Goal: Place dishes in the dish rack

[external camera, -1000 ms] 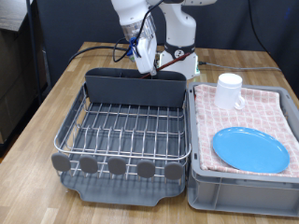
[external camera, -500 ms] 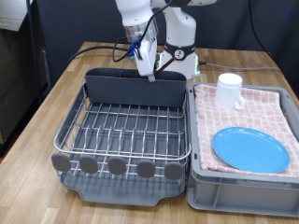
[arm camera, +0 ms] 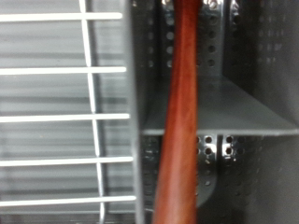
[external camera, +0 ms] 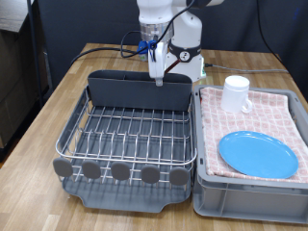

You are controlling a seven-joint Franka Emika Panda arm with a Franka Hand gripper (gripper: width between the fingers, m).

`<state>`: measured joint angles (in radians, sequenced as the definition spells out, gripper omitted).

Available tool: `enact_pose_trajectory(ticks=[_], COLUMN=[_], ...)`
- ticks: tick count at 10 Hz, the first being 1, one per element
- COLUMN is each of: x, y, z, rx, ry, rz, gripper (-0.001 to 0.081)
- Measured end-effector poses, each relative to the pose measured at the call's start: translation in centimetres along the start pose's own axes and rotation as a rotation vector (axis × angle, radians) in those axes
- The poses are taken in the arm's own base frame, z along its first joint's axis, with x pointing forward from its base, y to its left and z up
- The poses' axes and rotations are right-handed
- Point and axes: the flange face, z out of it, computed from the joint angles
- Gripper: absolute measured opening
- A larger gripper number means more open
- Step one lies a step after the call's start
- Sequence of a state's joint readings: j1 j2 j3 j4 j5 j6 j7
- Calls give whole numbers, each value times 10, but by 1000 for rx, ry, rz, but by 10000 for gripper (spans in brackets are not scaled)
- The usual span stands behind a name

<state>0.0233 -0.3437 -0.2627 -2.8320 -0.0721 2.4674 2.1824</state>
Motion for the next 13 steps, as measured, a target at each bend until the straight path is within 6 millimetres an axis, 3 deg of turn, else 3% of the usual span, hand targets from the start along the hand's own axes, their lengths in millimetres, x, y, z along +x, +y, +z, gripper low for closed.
enact_pose_trajectory(ticks=[8,11,13], x=[-16,-16,-33], y=[21,24,26], z=[-62,-70,-77], rx=[56,55,82], ry=[36,39,103], rz=[9,3,-146], gripper=[803,803,803])
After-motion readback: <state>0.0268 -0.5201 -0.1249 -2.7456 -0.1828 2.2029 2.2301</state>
